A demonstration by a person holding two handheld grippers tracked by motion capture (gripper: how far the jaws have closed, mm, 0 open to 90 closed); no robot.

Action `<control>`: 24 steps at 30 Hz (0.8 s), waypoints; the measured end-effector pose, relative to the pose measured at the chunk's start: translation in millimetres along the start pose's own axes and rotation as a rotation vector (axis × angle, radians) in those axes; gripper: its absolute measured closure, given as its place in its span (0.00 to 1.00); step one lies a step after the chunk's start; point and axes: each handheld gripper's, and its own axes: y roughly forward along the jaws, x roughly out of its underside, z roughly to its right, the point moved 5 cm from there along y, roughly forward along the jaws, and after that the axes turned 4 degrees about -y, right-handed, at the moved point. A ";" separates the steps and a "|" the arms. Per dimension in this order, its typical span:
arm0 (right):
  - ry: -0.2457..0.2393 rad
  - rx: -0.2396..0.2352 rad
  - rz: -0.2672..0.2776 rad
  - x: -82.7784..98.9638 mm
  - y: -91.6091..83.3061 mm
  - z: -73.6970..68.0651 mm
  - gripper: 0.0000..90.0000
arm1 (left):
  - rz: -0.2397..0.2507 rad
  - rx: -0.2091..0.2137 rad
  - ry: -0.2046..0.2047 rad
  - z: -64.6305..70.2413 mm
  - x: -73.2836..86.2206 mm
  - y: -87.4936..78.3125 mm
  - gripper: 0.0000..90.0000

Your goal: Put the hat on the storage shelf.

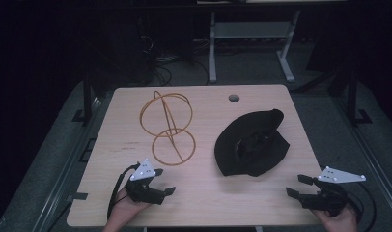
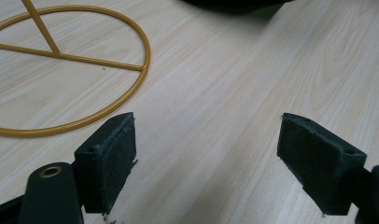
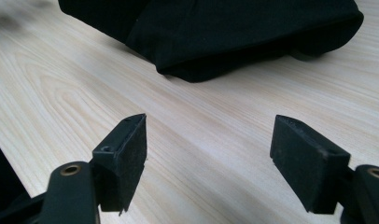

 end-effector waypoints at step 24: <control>0.000 0.050 0.002 -1.1 -6.1 1.8 0.28 | 0.014 0.075 0.088 33.4 -40.3 19.1 0.21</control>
